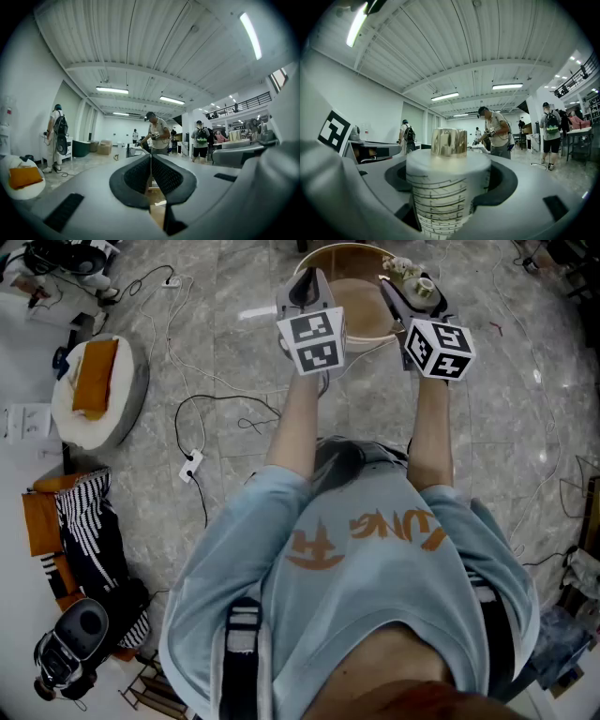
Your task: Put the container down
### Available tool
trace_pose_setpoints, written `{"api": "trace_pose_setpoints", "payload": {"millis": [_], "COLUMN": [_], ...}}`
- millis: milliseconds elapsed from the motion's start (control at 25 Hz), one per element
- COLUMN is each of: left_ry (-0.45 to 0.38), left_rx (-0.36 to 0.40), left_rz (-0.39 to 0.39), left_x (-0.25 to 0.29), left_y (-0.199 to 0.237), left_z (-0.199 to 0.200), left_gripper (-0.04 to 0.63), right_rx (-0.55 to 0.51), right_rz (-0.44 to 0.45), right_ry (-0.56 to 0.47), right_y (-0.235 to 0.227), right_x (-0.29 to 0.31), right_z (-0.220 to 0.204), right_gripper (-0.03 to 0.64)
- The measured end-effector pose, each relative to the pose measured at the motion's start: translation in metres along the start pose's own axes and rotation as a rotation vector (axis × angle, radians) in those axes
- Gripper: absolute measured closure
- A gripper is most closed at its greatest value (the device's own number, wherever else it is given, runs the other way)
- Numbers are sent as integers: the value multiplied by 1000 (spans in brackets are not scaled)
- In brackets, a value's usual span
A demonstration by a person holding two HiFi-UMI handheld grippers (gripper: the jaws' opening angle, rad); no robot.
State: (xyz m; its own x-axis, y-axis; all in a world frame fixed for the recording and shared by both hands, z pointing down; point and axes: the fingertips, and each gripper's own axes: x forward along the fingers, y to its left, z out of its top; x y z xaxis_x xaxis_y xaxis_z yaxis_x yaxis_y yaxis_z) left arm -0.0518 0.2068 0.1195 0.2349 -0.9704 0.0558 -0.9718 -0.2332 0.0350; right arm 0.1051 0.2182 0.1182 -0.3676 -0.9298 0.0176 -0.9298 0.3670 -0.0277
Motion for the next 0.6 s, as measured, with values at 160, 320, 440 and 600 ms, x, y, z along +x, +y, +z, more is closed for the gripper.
{"api": "trace_pose_setpoints", "payload": {"millis": [160,320,440,600], "left_ry": [11,18,26,32], "left_rx": [-3,-14,-23,-17], "left_rz": [-3,13,33,41], "left_x": [-4,-5,-5,-8], "left_y": [0,5,8,15], "left_z": [-6,-10,-11,-13], "left_gripper": [561,561,561,561], "right_rx": [-11,14,23,85], "right_rz": [-1,22,38,10], "right_ry": [16,37,45,34], "right_y": [2,-1,-8,-22], "right_x": [-4,-5,-11,-16], "right_z": [-5,-12,-17,-20], "right_gripper": [258,256,256,258]}}
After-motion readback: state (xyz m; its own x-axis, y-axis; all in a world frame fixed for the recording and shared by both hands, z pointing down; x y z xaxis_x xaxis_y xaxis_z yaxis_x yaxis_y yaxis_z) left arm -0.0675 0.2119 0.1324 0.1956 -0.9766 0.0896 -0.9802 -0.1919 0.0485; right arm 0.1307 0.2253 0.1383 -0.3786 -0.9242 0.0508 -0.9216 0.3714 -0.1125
